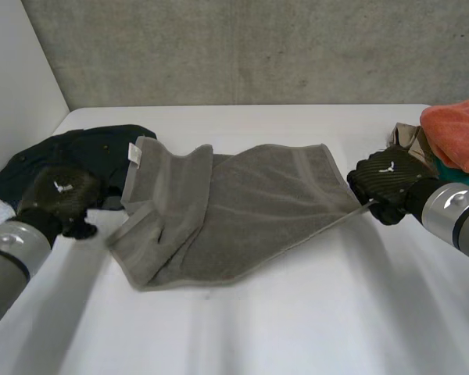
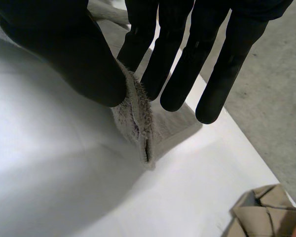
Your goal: Fold the laundry.
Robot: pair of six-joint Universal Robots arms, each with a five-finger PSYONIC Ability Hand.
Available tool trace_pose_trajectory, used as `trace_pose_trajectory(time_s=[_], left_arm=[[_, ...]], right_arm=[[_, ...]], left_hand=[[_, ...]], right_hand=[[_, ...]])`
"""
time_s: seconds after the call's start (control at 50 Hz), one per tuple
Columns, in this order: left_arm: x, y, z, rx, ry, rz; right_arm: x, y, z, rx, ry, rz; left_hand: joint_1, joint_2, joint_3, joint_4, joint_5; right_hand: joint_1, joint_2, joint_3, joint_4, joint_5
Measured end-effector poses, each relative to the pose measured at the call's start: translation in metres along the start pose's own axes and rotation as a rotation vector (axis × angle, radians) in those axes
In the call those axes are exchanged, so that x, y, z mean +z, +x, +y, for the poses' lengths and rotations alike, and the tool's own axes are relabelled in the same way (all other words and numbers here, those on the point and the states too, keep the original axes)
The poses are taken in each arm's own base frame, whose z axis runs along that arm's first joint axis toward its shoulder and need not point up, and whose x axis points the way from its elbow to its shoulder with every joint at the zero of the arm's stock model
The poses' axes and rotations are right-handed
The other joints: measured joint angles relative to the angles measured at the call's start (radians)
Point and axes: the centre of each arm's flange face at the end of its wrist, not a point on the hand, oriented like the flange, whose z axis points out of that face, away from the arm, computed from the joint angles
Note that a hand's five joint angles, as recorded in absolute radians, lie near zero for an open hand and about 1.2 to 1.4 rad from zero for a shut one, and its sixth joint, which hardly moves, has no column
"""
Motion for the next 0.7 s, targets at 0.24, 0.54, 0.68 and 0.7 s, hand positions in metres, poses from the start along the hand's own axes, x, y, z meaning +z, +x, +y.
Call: trace_pose_trajectory(time_s=[0.24,0.54,0.68,0.7], left_arm=[[-0.005,0.036,0.051,-0.018,-0.139,0.294],[0.022,0.048,0.062,0.049,-0.065,0.269],[0.032,0.051,0.063,0.057,-0.052,0.251],[0.033,0.052,0.064,0.058,-0.054,0.249]], right_arm=[[0.025,-0.007,0.026,0.078,-0.046,0.015],[0.027,-0.014,0.039,0.085,-0.056,0.01],[0.027,-0.016,0.041,0.086,-0.059,0.004],[0.027,-0.016,0.041,0.086,-0.06,0.005]], left_hand=[[-0.425,-0.473,-0.481,-0.471,-0.465],[-0.229,-0.274,-0.276,-0.267,-0.265],[-0.178,-0.217,-0.225,-0.213,-0.214],[-0.078,-0.129,-0.132,-0.13,-0.133]], right_hand=[[0.0,0.0,0.0,0.0,0.0],[0.0,0.0,0.0,0.0,0.0],[0.0,0.0,0.0,0.0,0.0],[0.0,0.0,0.0,0.0,0.0]])
